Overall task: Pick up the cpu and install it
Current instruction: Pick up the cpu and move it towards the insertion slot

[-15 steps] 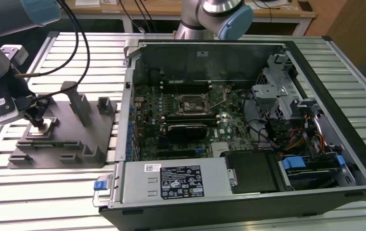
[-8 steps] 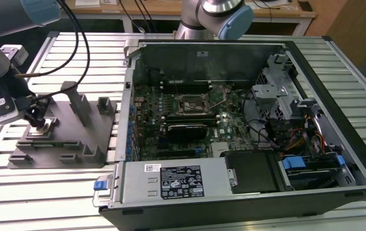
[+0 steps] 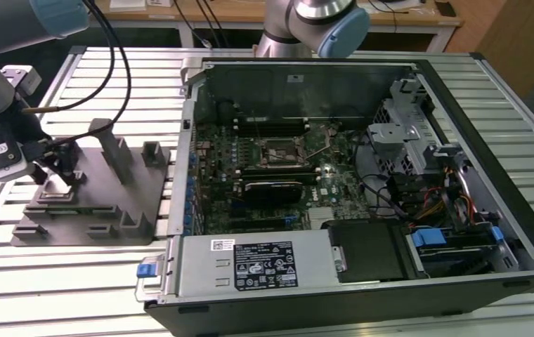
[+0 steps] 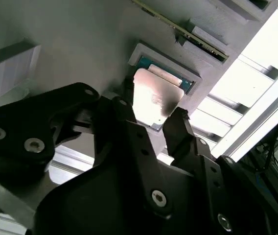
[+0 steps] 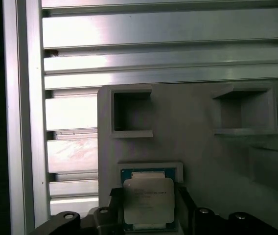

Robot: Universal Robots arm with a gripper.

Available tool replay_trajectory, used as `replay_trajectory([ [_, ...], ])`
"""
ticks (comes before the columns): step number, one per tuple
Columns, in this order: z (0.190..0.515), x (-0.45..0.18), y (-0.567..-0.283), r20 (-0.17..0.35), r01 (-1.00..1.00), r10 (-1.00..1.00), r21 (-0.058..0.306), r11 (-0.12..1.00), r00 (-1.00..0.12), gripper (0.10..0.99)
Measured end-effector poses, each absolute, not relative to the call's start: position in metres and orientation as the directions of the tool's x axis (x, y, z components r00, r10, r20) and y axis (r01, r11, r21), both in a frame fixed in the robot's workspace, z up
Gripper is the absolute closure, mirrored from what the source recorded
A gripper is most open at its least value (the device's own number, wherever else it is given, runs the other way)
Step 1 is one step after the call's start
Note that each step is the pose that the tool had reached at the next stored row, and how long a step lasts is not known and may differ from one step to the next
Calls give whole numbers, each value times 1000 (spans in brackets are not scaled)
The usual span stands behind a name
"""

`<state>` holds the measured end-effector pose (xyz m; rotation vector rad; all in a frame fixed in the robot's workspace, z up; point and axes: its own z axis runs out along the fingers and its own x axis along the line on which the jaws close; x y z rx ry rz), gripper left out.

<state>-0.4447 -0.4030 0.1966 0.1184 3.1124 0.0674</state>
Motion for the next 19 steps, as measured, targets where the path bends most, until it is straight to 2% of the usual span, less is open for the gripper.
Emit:
replay_trajectory([
  [1,197,-445,-403,-25,75,76,44,996,-997,502],
  [2,197,-445,-403,-24,75,76,44,996,-997,502],
  [3,197,-445,-403,-25,75,76,44,996,-997,443],
  [4,197,-445,-403,-24,75,76,44,996,-997,443],
  [5,197,-445,-403,-25,75,76,44,996,-997,380],
  [19,191,-445,-403,-24,39,40,44,998,-999,380],
])
